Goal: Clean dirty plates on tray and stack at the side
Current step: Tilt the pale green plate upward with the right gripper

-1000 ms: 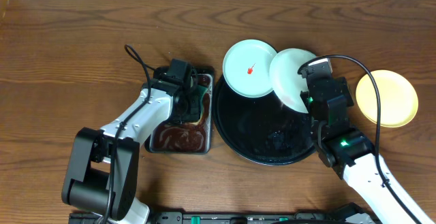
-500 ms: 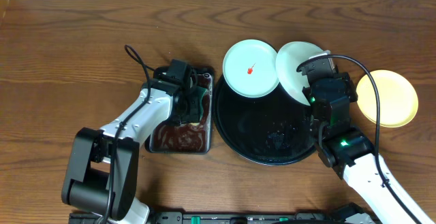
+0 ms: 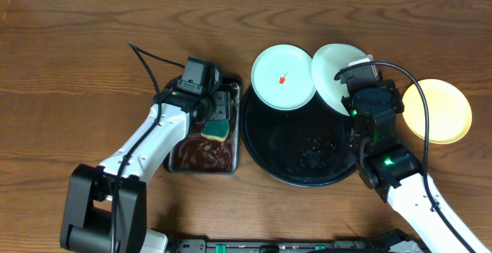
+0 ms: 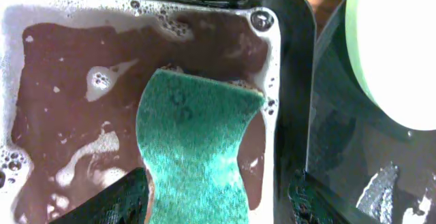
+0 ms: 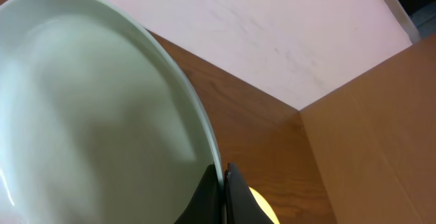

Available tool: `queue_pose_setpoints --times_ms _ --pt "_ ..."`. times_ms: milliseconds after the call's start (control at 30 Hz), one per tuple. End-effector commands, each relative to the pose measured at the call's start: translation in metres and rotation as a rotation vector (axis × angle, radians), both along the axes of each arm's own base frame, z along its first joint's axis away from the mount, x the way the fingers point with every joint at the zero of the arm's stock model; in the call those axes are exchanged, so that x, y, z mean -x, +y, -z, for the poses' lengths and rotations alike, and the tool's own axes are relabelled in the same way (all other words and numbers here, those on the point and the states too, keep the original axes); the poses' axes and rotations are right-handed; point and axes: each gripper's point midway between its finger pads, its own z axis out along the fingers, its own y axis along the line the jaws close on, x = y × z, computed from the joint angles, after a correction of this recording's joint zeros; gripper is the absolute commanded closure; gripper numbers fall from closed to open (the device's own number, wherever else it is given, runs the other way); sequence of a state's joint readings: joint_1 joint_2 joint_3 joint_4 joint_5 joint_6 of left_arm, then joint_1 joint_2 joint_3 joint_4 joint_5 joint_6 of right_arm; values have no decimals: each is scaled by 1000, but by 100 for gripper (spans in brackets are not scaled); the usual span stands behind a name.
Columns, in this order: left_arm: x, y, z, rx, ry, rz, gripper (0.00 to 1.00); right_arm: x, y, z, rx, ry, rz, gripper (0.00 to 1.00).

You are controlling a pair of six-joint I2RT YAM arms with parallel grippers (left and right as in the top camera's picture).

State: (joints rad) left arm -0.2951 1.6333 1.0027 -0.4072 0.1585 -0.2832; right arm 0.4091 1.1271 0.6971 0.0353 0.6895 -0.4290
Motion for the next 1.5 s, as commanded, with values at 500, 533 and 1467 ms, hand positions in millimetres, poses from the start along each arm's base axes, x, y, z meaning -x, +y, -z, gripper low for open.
queue_pose_setpoints --times_ms 500,533,1467 --pt "-6 1 47 -43 80 5 92 -1 2 4 -79 -2 40 99" --pt "-7 1 45 -41 75 5 93 -1 2 5 -78 2 40 99" --pt "20 -8 26 -43 116 46 52 -5 -6 -2 -120 -43 73 99"
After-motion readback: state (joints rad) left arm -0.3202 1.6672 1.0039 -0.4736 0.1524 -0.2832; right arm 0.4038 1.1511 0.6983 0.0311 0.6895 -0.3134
